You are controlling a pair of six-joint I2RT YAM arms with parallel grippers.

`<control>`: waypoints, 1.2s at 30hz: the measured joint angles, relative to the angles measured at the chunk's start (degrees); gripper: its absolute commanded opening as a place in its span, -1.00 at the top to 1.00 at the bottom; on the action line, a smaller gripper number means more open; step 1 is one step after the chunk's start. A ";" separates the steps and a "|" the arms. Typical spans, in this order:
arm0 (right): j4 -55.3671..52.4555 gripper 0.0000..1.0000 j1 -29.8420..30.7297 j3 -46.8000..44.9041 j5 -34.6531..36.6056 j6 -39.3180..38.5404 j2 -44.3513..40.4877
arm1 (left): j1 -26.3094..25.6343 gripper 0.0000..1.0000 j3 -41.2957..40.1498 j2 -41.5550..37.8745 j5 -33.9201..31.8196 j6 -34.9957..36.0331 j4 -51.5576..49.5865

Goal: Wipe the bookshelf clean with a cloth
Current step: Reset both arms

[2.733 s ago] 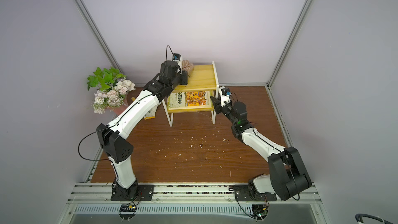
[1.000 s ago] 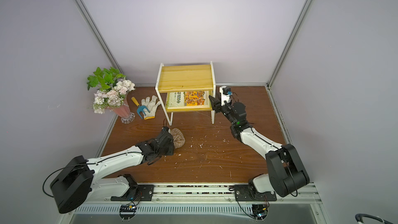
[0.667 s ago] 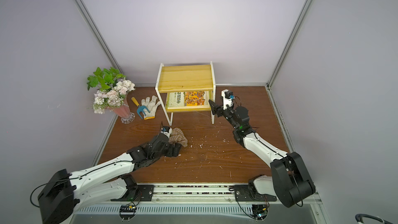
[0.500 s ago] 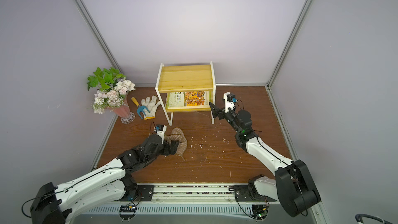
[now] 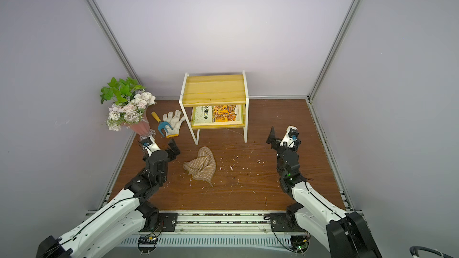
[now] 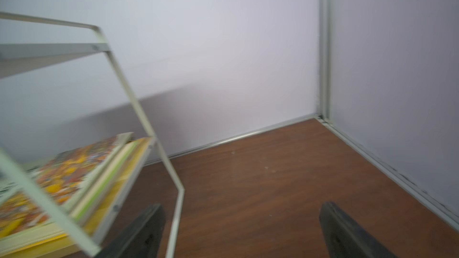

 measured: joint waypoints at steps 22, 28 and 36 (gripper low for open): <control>0.11 -0.98 -14.60 -6.99 14.60 8.83 9.16 | 22.71 -1.00 -4.57 37.75 21.62 22.45 44.37; 4.37 -0.98 -15.28 -7.89 14.56 8.59 11.26 | 22.71 -1.00 -5.97 40.74 26.38 25.44 55.19; 7.85 -0.98 -16.22 -7.89 14.53 8.11 13.84 | 22.69 -1.00 -9.90 44.59 26.64 26.40 64.67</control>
